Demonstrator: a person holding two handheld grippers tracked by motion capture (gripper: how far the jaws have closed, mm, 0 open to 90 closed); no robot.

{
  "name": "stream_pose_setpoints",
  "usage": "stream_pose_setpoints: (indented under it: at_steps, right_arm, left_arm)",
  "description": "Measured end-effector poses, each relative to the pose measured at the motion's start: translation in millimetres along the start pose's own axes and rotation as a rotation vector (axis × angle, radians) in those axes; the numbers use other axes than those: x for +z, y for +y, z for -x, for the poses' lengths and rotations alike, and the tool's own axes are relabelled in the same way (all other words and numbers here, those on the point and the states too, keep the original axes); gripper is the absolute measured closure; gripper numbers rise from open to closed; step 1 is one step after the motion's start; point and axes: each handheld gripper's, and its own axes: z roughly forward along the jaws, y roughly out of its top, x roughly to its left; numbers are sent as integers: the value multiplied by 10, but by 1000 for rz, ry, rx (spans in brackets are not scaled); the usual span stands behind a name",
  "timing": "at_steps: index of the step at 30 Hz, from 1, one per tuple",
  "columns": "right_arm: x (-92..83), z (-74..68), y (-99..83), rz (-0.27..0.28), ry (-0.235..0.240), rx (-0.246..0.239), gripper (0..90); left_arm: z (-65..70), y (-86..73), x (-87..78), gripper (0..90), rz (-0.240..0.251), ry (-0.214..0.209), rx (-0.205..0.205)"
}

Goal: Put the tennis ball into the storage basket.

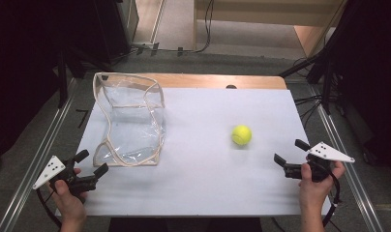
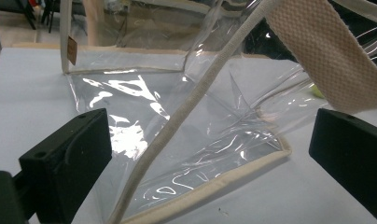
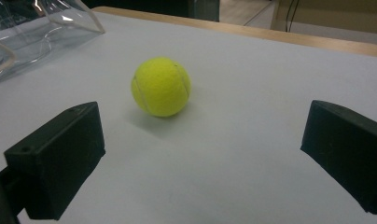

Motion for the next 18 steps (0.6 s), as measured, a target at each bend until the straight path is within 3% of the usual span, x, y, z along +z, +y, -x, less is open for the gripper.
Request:
stream_pose_setpoints:
  at_steps: [18]
  right_arm:
    - [231,-100,380,-41,38,-71,0]
  left_arm:
    - [-3,-3,-13,0,12,-2,-1]
